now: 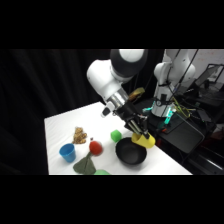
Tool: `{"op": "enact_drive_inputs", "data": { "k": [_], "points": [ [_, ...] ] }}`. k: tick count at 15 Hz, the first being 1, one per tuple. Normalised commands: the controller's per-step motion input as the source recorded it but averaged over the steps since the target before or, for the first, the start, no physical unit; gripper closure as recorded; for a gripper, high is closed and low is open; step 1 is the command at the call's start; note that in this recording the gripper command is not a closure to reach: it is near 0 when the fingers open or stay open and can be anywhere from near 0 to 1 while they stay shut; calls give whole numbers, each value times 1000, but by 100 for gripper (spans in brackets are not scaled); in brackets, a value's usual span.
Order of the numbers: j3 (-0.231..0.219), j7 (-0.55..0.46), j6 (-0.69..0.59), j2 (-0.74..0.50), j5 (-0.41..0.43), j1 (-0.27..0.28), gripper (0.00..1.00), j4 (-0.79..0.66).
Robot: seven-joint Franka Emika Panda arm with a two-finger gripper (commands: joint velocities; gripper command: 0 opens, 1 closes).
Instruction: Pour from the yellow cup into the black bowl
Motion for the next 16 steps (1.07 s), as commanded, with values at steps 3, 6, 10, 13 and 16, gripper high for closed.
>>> {"op": "enact_drive_inputs", "data": {
  "k": [3, 6, 10, 13, 16],
  "points": [
    [-18, -37, -365, 283, 135, -36, 15, 255],
    [-14, 7, -262, 178, 66, -32, 15, 221],
    [-64, 50, 99, -105, -172, 14, 15, 3],
    [-60, 144, 460, -438, -458, 96, 15, -327],
    [-21, 244, 483, -587, -423, 83, 15, -458]
  ]
}}
